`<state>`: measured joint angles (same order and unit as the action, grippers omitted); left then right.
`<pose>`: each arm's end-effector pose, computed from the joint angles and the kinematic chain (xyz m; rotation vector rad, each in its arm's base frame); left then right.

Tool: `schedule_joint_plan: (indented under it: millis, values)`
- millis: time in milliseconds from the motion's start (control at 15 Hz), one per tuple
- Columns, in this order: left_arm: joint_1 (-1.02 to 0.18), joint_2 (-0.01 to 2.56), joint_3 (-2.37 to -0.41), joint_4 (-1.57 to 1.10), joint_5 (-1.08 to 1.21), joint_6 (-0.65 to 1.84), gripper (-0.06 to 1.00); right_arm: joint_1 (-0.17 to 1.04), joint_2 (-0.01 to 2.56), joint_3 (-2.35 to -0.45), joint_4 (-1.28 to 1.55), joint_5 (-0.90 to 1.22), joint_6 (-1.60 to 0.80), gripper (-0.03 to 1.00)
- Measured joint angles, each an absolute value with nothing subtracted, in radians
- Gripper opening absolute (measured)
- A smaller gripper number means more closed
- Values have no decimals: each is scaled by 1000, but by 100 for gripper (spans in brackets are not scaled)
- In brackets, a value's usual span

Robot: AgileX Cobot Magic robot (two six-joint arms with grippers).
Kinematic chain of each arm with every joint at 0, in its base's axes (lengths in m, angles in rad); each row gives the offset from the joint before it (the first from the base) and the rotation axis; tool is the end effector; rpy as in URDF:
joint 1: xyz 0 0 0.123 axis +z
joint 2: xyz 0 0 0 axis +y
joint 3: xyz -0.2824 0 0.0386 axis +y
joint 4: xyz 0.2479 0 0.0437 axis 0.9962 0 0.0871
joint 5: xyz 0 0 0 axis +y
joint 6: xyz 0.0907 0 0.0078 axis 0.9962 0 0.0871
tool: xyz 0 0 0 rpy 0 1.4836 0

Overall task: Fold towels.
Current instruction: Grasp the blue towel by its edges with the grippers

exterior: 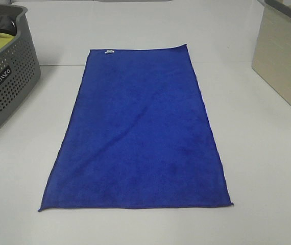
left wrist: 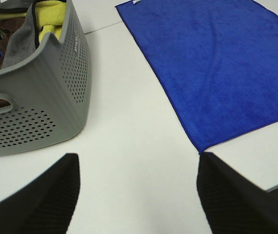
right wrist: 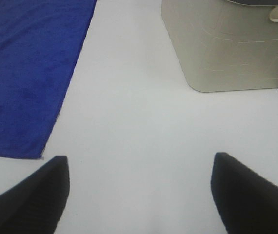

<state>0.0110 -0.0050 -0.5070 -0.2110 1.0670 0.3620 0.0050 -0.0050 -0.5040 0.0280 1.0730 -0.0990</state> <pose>-0.0075 -0.0168 0.2800 0.3646 1.9876 -0.0161 -0.0066 0.0022 0.2773 -0.1081 2.0445 -0.0251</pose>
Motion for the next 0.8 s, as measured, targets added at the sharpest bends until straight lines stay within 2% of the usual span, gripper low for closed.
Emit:
schedule_joint_plan:
  millis: [800]
  values:
    - [11, -5, -507, -211, 1067, 362, 65, 5, -5, -504, 28, 1073, -99, 76]
